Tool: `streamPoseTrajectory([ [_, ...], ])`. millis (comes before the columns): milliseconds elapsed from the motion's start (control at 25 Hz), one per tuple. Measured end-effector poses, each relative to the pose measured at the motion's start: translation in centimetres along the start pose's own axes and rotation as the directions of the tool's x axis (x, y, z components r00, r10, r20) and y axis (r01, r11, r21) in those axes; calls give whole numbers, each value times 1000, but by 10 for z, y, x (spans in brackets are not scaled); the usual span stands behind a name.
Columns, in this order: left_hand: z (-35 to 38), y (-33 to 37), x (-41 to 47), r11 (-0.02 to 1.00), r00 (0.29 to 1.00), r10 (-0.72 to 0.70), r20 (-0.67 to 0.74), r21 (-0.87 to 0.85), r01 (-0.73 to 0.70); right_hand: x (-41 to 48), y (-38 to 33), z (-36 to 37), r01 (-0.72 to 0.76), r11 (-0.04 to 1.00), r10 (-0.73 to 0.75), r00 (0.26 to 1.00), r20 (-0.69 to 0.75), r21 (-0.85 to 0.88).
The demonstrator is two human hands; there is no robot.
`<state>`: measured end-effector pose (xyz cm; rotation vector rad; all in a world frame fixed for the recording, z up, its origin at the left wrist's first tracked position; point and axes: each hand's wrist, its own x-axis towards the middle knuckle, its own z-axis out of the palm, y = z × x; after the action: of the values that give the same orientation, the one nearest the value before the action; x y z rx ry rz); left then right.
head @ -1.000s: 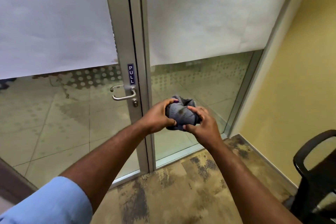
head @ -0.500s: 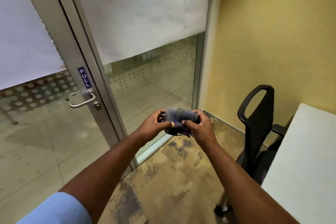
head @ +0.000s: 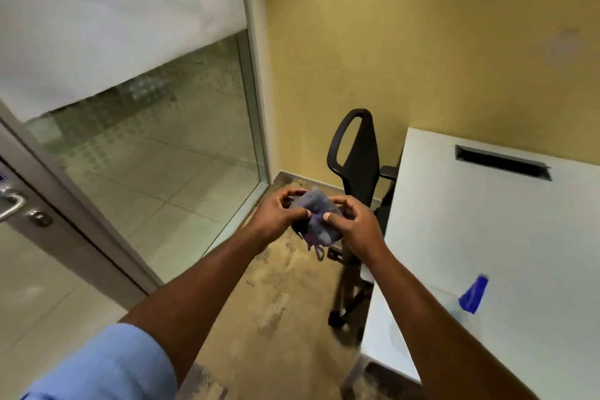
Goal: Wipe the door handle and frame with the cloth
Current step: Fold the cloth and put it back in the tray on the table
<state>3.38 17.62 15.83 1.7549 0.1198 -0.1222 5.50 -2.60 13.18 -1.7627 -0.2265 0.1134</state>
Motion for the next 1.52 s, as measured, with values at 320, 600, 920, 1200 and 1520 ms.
streamPoseTrajectory([
  [320,139,-12,41,998,986,-62,154,42,56,-30,74,-93,-218,974,207,964,-165,-56],
  [600,229,-65,48,973,986,-138,96,199,117,-61,154,-113,-435,900,392,841,-373,-36],
  [920,260,-129,53,949,941,-248,229,255,188,-79,205,-93,-611,791,496,662,-562,-22],
  [1200,284,-163,79,926,920,-283,270,325,190,-123,198,-74,-527,832,272,662,-698,-175],
  [1520,311,-179,91,879,891,-331,311,445,171,-141,222,-120,-574,819,288,441,-850,-20],
])
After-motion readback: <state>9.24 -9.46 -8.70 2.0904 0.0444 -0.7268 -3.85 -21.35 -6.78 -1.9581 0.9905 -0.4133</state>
